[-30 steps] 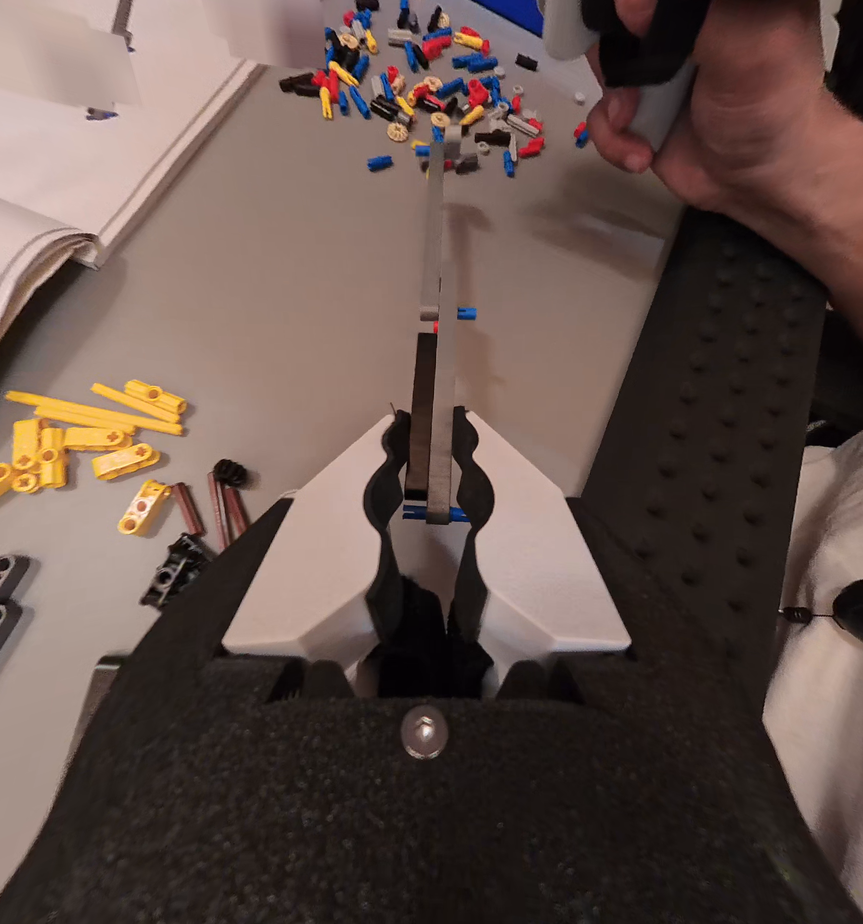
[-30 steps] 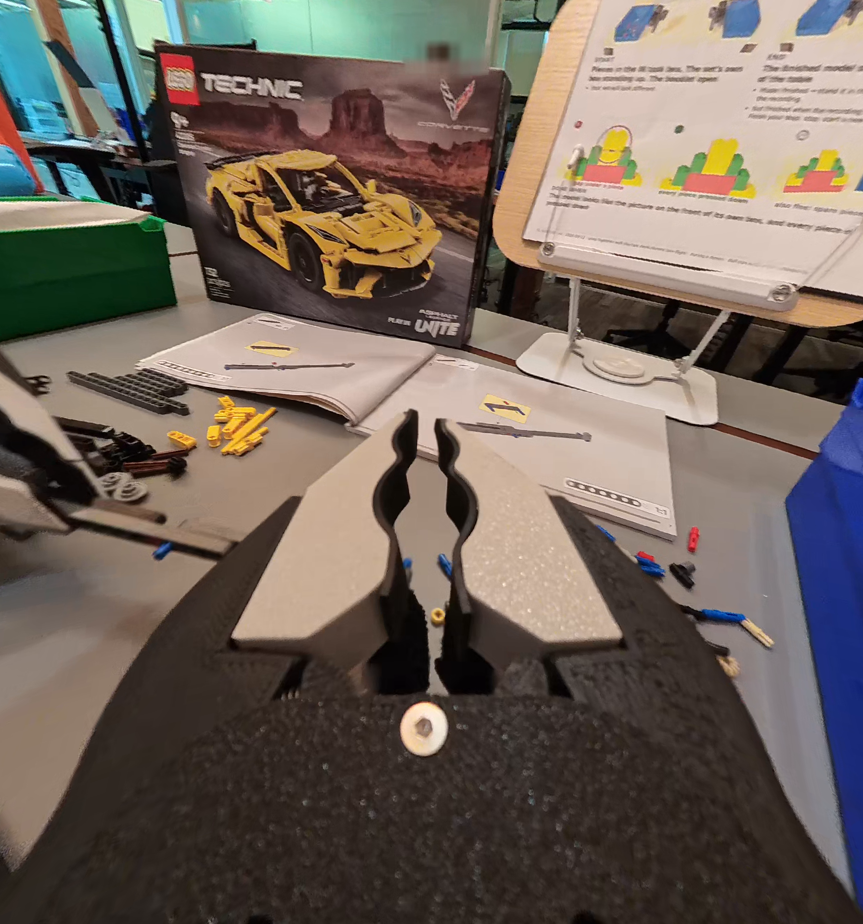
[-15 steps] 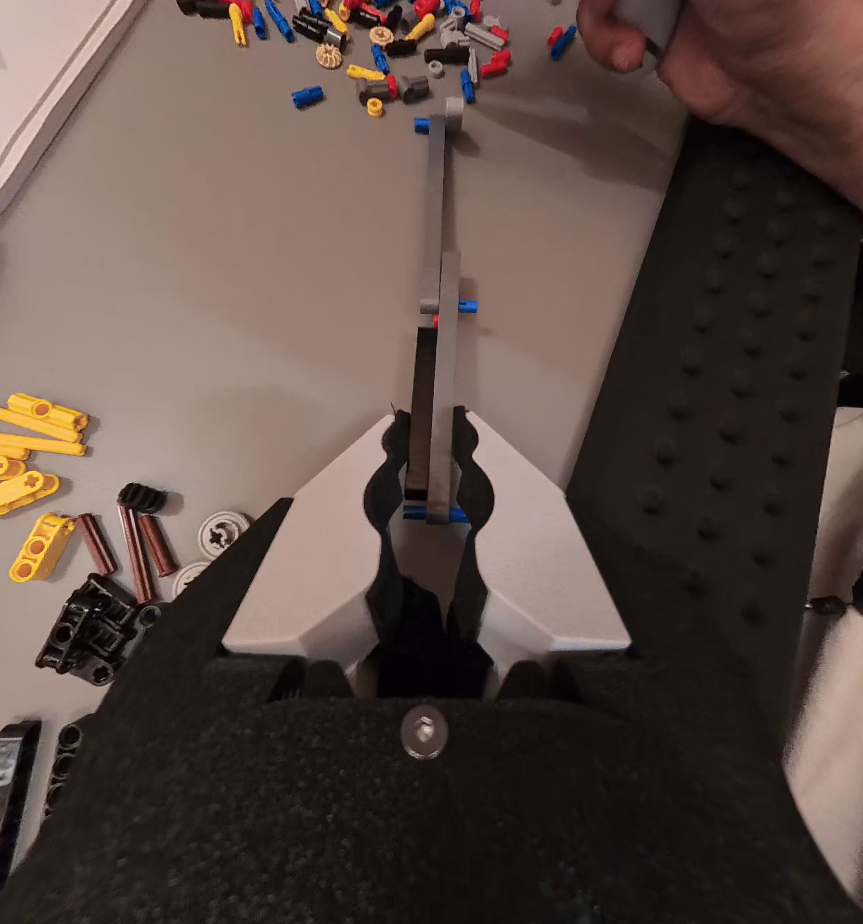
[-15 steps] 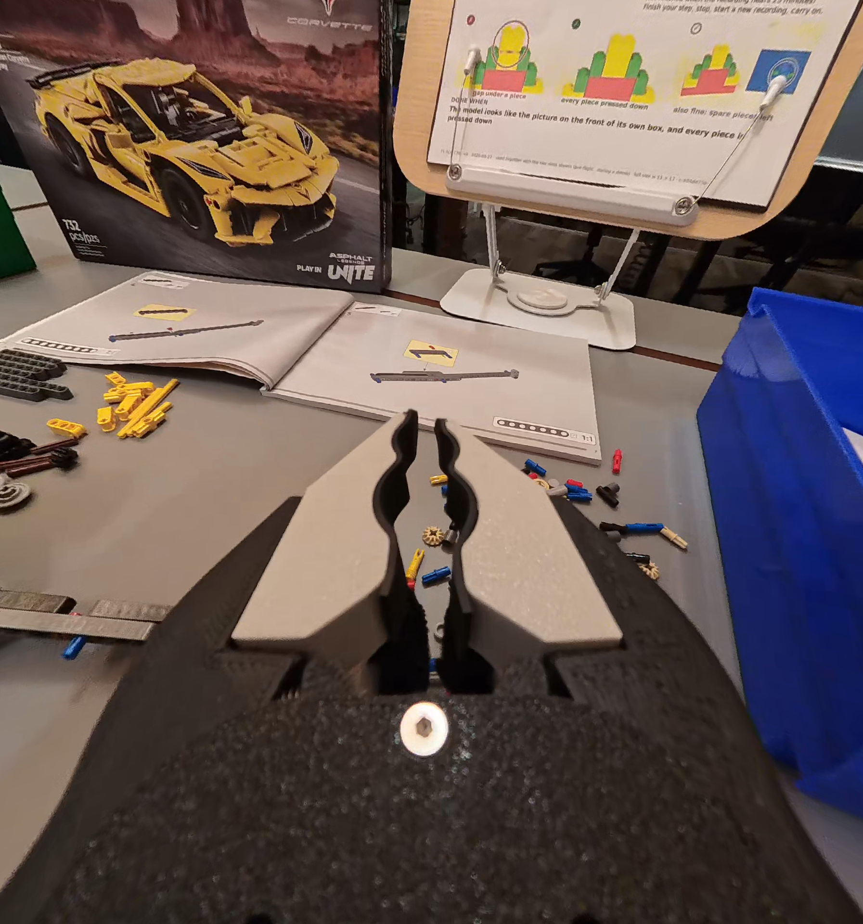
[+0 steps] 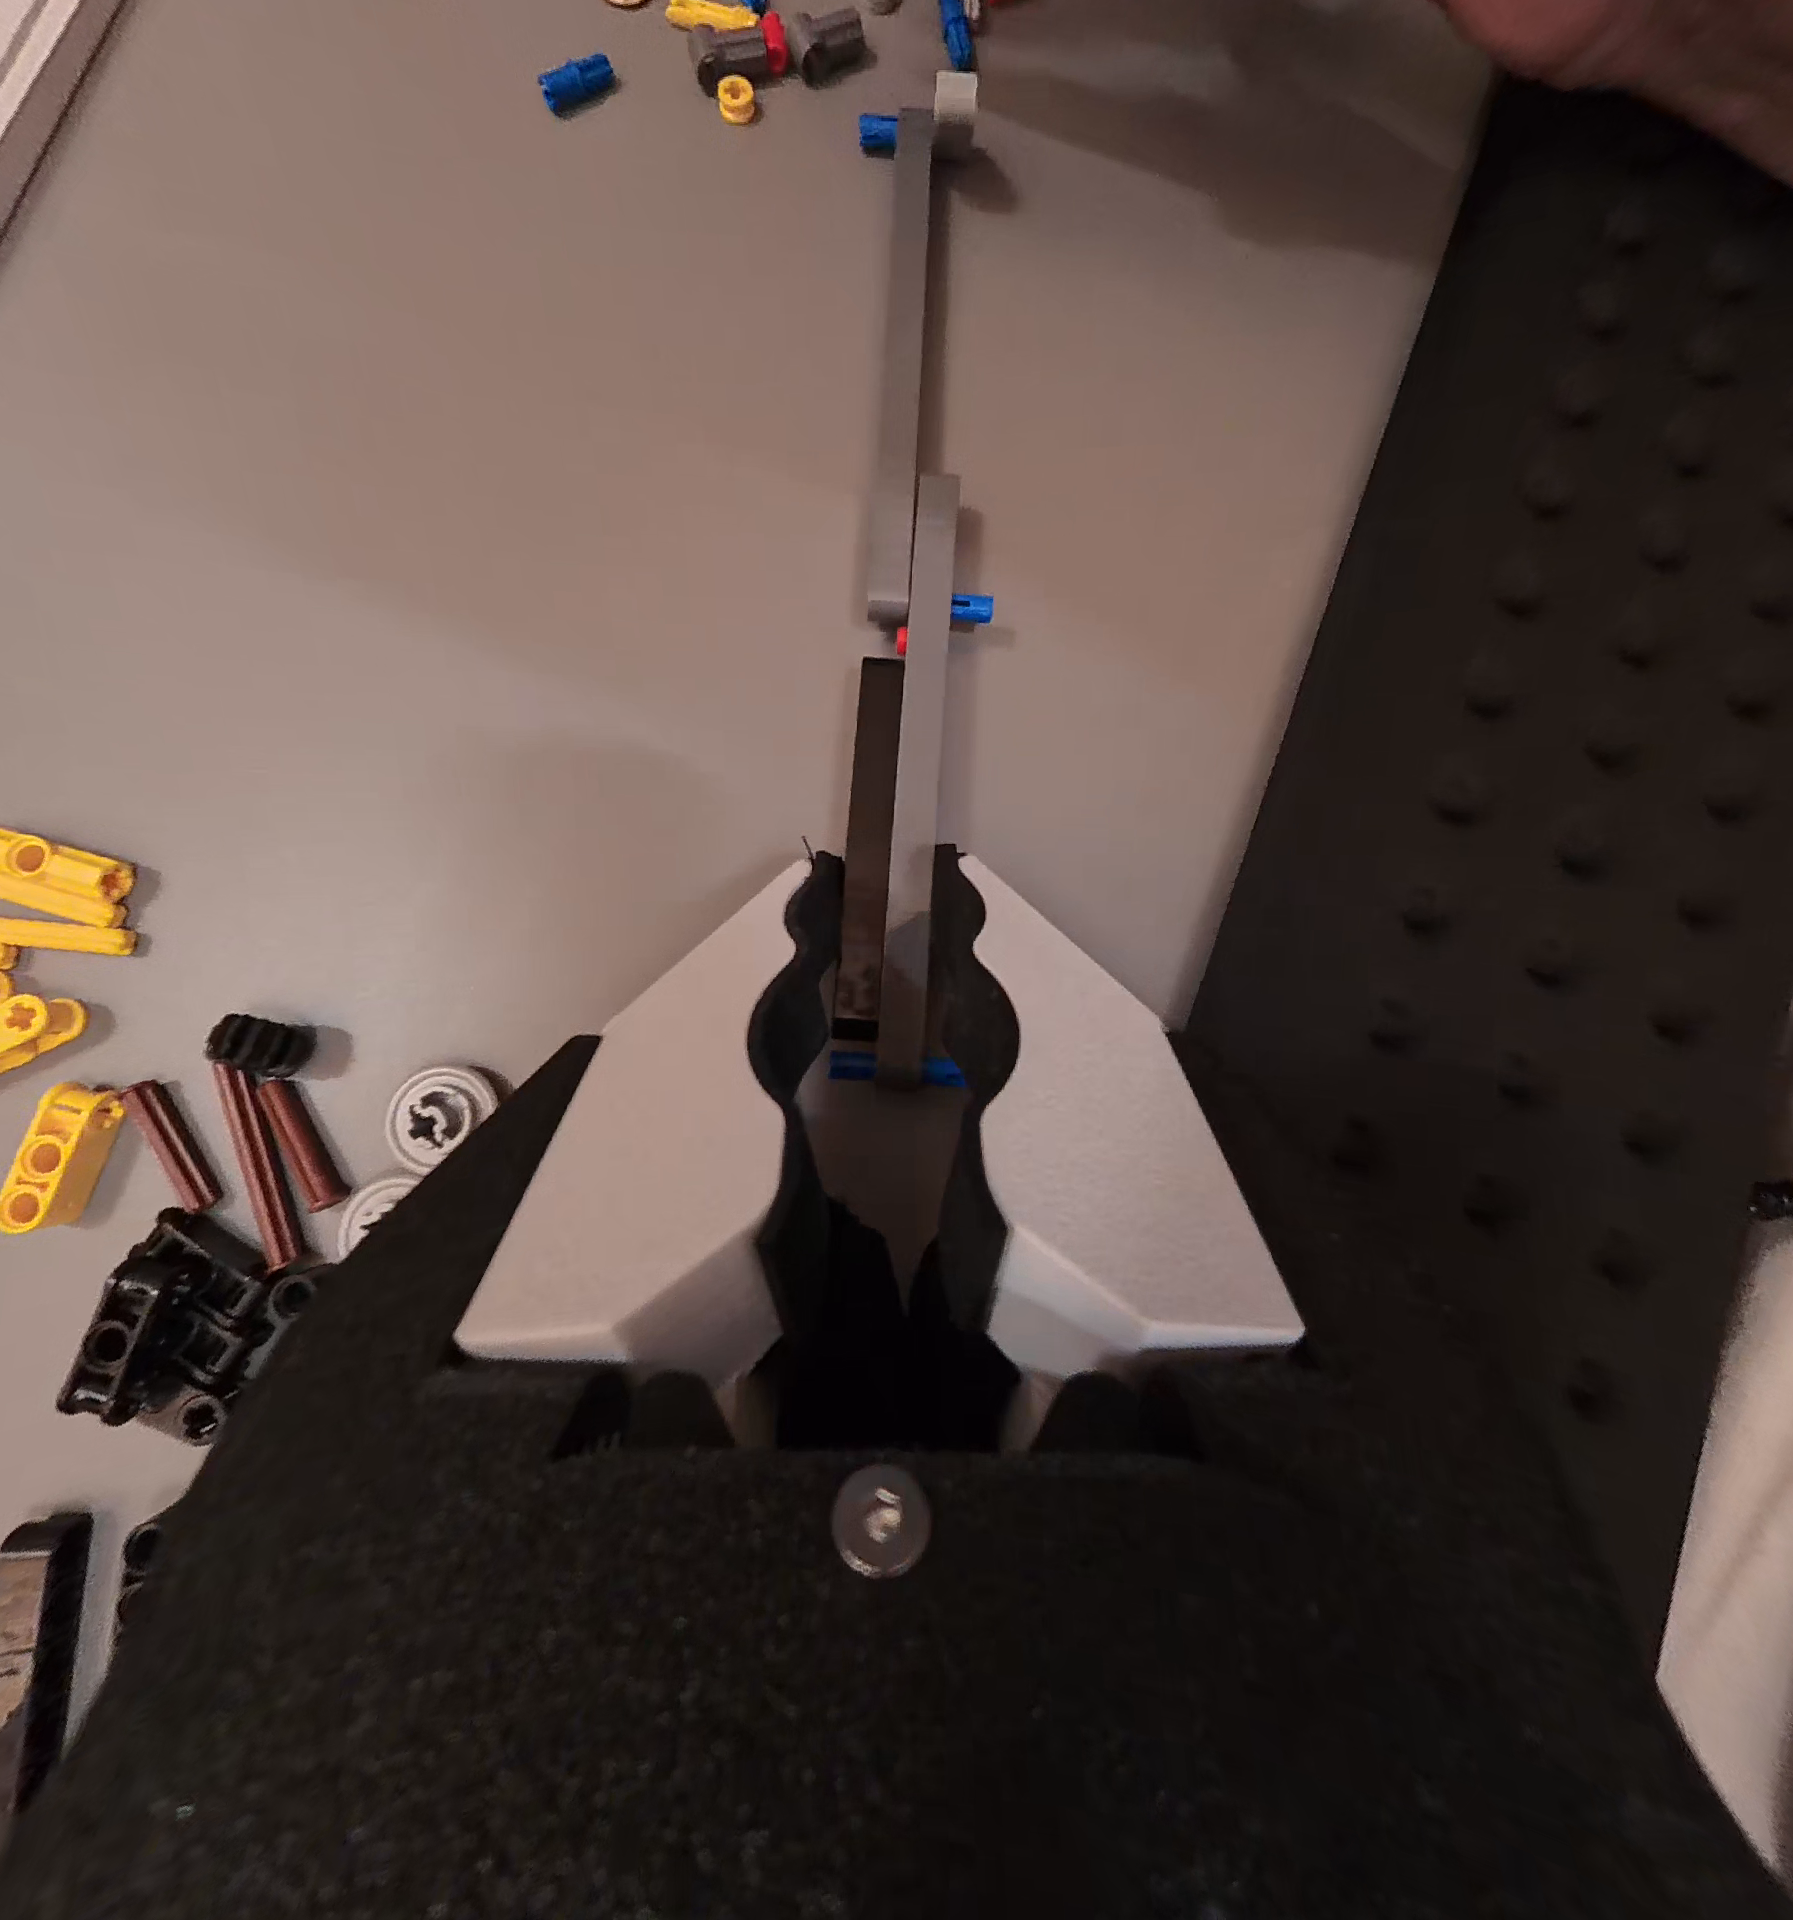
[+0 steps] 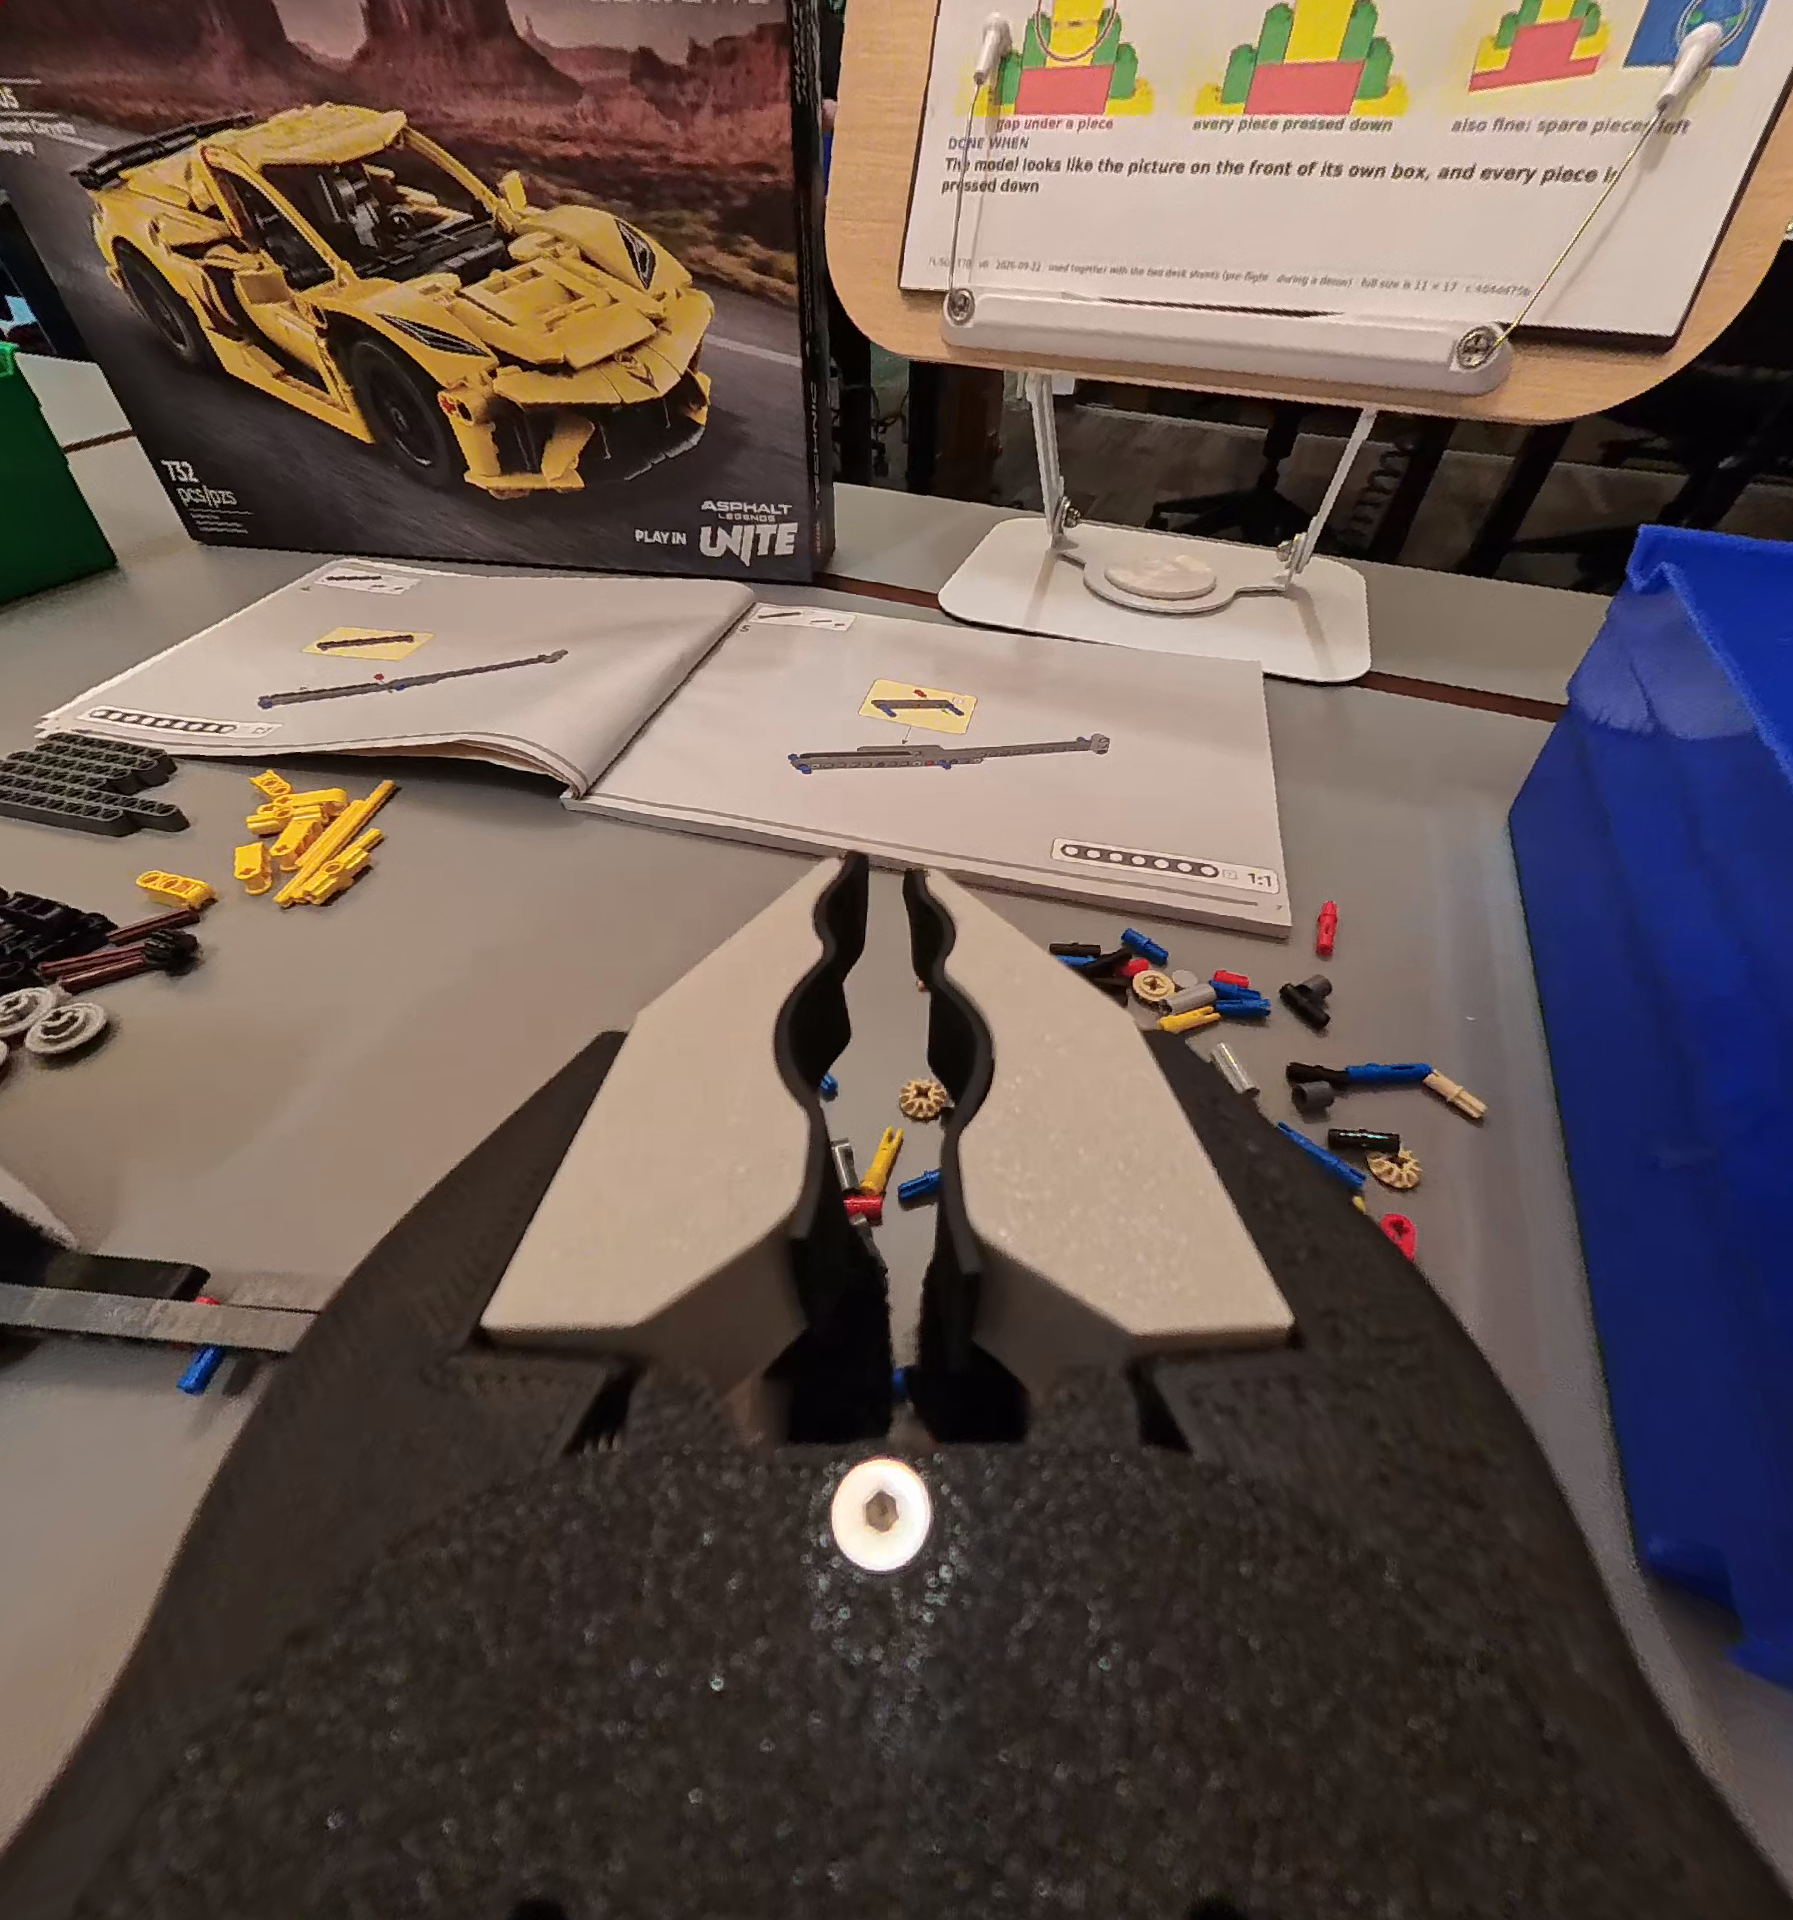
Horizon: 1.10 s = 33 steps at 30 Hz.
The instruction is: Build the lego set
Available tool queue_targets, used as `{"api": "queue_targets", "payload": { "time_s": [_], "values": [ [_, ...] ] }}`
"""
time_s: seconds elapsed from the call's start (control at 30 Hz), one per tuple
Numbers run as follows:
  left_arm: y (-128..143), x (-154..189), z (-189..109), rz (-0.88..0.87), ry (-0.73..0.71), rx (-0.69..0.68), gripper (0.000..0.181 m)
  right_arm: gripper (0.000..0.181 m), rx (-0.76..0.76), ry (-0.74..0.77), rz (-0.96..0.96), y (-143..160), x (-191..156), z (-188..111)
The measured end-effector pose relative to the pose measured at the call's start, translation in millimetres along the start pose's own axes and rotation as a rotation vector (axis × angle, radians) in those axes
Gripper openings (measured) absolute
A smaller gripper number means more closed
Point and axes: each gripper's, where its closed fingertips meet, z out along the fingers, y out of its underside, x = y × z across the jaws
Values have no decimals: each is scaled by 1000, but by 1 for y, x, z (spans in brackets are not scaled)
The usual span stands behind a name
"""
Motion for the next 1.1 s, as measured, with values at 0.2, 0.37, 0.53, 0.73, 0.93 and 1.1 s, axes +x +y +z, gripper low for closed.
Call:
{"api": "queue_targets", "payload": {
  "time_s": [0.2, 0.37, 0.53, 0.73, 0.93, 1.1],
  "values": [
    [1, 1, 0, 30, -12, 3, 24, 9, -29, 13, 4, 5, 4, 4],
    [-24, -1, -18, -17, 10, 177, 43, 12, -44, 2, 5, 6, 3, 8],
    [-70, -46, -65, -207, 28, 517, 57, 25, -142, -43, -18, 7, 2, 29],
    [-69, -144, -107, -350, -201, 701, 52, 26, -175, -65, 0, -5, 16, 75],
    [-46, -189, -132, -425, -367, 746, 42, 28, -107, -57, -9, -5, 15, 81],
    [-26, -200, -145, -434, -420, 687, 38, 23, -61, -54, -91, -8, 10, 76]
  ]
}}
